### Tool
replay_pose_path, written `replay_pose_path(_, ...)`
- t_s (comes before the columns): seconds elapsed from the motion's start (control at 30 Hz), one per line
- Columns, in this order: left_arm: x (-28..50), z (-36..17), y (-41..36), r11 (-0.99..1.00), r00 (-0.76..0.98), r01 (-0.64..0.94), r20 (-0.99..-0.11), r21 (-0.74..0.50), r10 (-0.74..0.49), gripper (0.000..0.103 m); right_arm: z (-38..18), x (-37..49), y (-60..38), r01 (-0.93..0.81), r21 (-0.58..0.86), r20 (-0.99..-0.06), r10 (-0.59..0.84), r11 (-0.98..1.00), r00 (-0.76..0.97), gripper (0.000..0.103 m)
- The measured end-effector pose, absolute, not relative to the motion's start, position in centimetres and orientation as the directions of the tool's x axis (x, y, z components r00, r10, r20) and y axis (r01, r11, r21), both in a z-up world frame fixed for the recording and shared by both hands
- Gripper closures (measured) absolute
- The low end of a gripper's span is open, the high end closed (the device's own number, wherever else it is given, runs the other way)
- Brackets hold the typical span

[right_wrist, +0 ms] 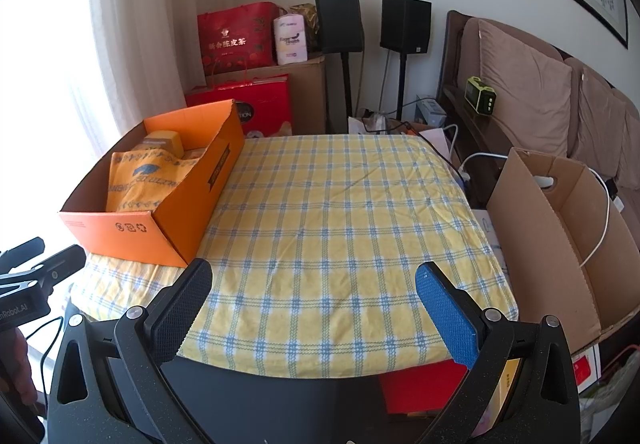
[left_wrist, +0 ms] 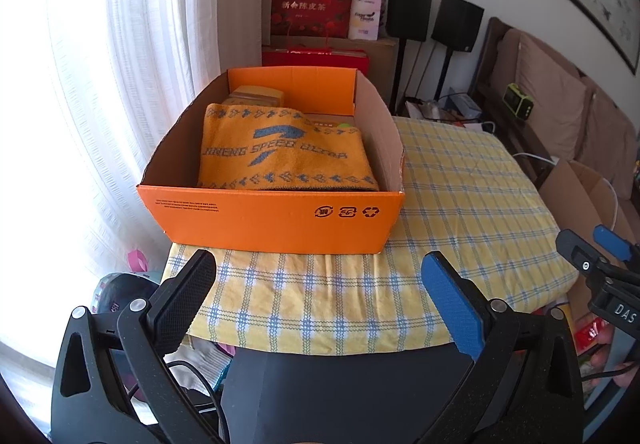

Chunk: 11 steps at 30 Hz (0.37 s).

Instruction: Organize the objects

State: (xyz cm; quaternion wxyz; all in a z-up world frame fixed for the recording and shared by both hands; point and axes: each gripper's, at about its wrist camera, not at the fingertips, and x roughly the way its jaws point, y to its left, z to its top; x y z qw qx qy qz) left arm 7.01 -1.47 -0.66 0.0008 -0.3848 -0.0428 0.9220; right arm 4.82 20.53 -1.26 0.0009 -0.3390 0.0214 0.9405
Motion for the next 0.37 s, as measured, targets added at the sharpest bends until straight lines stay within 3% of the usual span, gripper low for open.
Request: replay_pose_path(0.37,6.99,-0.61,-1.36,-0.997,-0.701,0.037,-0.712,-0.075,0.028,0.000,-1.21,4.84,20.39,-0.015,0.040,-0.638,-0.014,-0.999,-0.770,0.000)
